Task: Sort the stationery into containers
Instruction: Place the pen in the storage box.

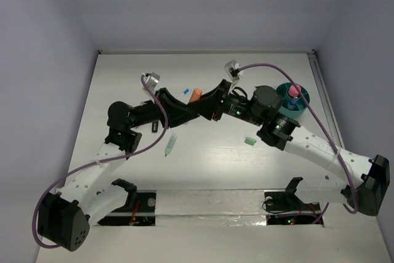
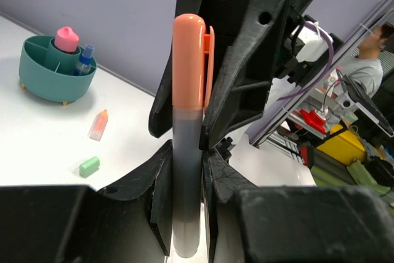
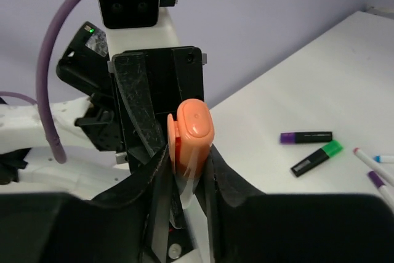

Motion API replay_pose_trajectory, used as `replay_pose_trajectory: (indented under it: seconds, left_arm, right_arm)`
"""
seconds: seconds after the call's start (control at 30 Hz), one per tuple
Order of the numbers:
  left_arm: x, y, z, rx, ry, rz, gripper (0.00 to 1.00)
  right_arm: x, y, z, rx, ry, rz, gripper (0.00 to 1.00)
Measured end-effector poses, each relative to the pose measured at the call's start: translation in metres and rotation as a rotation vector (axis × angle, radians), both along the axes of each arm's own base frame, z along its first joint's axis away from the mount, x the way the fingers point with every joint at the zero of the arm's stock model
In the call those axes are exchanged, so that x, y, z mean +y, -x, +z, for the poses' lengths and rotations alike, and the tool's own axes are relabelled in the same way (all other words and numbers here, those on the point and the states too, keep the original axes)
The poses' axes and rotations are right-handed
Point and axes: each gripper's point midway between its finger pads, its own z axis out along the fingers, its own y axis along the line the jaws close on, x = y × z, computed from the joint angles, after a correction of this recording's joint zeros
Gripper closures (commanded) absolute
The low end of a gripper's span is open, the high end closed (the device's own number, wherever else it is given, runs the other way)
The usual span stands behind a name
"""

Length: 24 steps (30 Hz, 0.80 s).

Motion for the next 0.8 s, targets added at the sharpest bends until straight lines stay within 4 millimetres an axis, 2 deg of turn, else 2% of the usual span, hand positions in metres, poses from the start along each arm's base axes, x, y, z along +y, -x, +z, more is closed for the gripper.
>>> replay_pose_trajectory:
  seconds: [0.03,0.1,0.13,0.17,0.2,0.23,0.27,0.47,0.53,0.57,0.8]
  left_arm:
    - [0.000,0.000,0.001,-0.004,0.001,-0.001,1.00]
    - [0.000,0.001,0.002,-0.013,0.004,-0.002,0.99]
    - [-0.001,0.002,0.002,-0.013,0.005,-0.005,0.92]
    - [-0.001,0.002,0.002,-0.013,0.005,-0.004,0.79]
    - [-0.001,0.001,0.002,-0.015,0.005,-0.002,0.74]
    - [-0.001,0.001,0.001,-0.011,0.003,-0.001,0.69]
    - [-0.001,0.001,0.000,-0.006,-0.001,-0.001,0.59]
    - [-0.003,-0.001,-0.014,0.031,-0.042,0.002,0.32]
    - [-0.003,-0.002,-0.020,0.045,-0.063,0.006,0.26]
    - [-0.002,-0.002,-0.022,0.048,-0.072,0.009,0.01]
    - [0.004,0.007,-0.037,0.043,-0.145,0.028,0.01]
  right_arm:
    - [0.000,0.001,0.001,0.004,-0.005,0.006,0.87]
    - [0.001,0.002,0.003,0.006,-0.015,0.013,0.94]
    - [0.001,0.002,0.003,0.007,-0.017,0.013,0.96]
    - [0.000,0.002,0.003,0.006,-0.018,0.012,0.97]
    - [0.000,0.002,0.003,0.005,-0.018,0.011,1.00]
    - [0.000,0.001,0.003,0.003,-0.018,0.005,1.00]
    - [-0.001,-0.001,0.003,0.002,-0.018,-0.006,1.00]
    - [-0.017,-0.025,0.005,-0.001,-0.020,-0.121,1.00]
    - [-0.025,-0.037,0.006,0.001,-0.021,-0.171,1.00]
    - [-0.029,-0.042,0.005,0.004,-0.019,-0.193,1.00]
    - [-0.077,-0.091,-0.002,0.024,0.010,-0.393,1.00]
